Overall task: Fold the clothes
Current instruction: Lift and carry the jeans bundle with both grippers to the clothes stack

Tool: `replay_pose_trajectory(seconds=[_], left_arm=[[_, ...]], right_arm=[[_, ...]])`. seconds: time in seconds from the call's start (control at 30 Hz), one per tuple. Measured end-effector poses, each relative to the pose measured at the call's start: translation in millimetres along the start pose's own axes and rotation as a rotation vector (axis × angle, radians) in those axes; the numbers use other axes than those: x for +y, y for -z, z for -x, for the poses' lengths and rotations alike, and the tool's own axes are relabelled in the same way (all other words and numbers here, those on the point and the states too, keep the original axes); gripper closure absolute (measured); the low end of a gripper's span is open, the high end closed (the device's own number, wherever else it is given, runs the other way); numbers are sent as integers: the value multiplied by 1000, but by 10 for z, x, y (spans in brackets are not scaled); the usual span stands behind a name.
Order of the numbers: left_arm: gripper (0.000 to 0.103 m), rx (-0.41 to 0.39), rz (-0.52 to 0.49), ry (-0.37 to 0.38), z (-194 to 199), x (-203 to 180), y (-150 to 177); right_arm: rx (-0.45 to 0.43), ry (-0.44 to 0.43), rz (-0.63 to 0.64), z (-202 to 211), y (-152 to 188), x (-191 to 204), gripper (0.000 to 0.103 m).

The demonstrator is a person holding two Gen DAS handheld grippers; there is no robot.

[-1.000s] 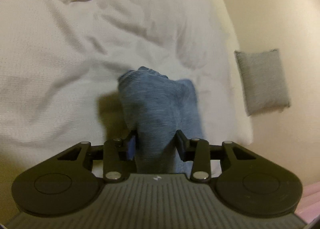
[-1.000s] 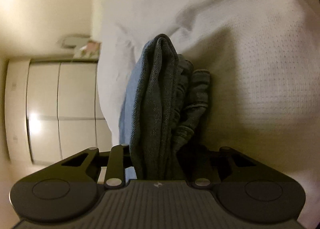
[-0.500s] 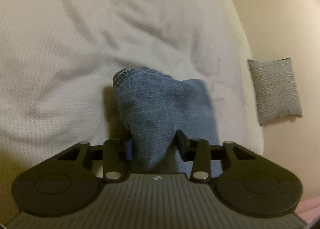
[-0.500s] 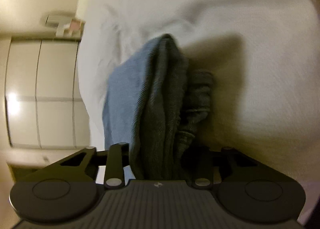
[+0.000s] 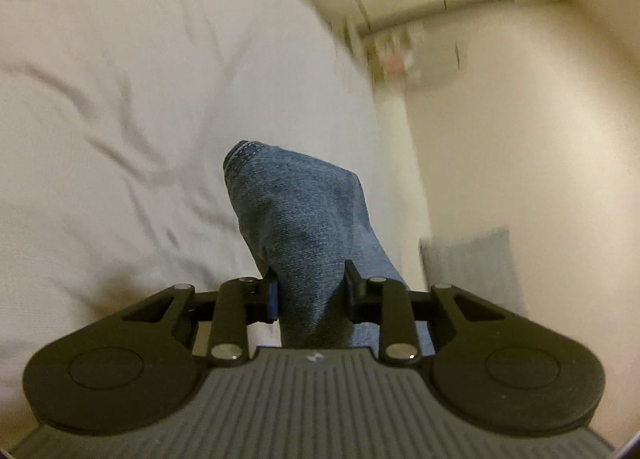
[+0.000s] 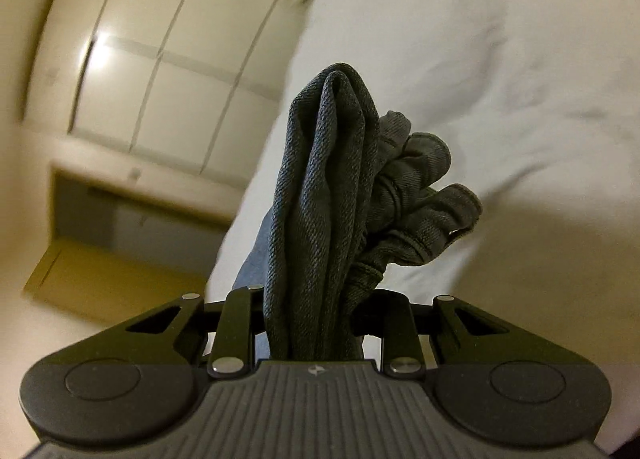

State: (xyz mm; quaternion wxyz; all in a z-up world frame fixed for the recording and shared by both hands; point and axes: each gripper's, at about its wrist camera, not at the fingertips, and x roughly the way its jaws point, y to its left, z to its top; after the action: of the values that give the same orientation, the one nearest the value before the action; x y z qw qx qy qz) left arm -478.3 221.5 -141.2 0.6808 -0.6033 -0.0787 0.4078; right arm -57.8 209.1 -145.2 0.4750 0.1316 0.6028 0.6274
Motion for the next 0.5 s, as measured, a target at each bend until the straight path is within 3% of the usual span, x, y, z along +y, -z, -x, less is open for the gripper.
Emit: replay_pose_trajectory(seconds=[0.2,0.33,0.5], left_arm=[[79,-291,27,-53,1508,95,-555],[79,-455,49,-112,2505,438,-1000],[79,-590,88,-158,3674,1013,-1815]], right_arm=[[227,-174,95,-918,479,1082,76],[386,-256,161,-1656,1116,1856,76],[534,-319,224,-2831,2027,2866,76]])
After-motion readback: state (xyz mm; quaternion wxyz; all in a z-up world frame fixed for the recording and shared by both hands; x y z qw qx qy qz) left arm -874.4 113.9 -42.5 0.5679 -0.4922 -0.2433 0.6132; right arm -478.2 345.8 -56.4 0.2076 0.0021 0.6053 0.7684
